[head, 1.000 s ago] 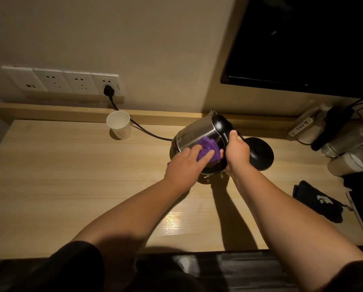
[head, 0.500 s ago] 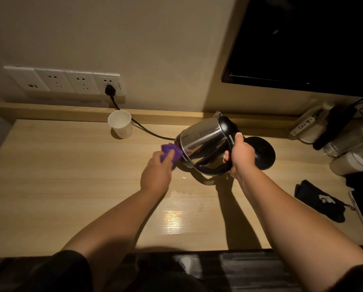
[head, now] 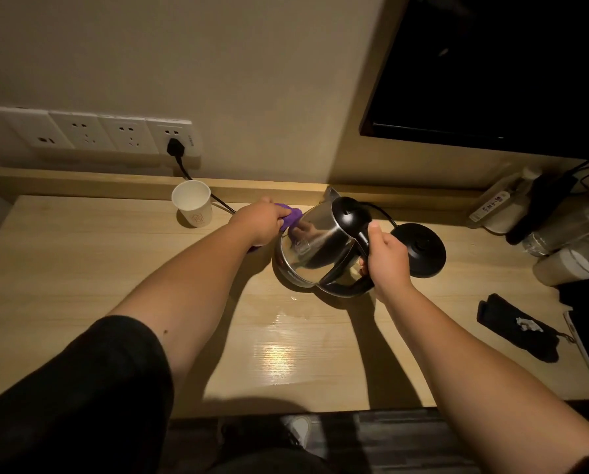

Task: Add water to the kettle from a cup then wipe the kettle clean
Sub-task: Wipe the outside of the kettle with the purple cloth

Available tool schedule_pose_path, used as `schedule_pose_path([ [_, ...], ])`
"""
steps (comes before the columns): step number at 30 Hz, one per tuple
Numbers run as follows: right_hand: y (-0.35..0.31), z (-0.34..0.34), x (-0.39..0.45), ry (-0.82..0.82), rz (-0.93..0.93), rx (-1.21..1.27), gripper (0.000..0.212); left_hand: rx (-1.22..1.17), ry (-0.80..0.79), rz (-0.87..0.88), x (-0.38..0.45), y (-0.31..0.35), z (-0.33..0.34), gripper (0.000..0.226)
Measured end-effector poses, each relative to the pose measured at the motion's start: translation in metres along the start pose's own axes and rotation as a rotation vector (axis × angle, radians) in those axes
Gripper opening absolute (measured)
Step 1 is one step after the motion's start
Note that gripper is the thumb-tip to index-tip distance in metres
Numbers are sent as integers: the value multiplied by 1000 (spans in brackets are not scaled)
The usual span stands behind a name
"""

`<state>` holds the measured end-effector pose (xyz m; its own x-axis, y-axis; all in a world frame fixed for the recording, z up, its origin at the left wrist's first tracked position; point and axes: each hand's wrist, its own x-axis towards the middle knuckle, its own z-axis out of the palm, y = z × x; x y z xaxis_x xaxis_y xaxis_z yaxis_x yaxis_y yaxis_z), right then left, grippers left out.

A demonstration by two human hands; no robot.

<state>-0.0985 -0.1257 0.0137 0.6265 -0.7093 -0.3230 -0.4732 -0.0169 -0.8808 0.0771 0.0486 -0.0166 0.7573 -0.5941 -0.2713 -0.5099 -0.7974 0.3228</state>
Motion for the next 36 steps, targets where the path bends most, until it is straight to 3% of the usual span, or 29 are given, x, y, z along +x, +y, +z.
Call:
schedule_pose_path([
  [8,-1,1,-2,11,-1,19,52,-79,-28,-77,-6,-1,14,38],
  [15,-1,0,3,79,160,184,42,-169,174,-150,-36,13,37,35],
  [21,-5,-2,3,101,280,338,39,-388,329,-210,-69,40,52,27],
  [26,-8,0,3,116,274,342,38,-308,358,-85,-97,53,78,30],
  [36,-9,0,2,120,242,322,37,36,178,60,-116,68,103,66],
])
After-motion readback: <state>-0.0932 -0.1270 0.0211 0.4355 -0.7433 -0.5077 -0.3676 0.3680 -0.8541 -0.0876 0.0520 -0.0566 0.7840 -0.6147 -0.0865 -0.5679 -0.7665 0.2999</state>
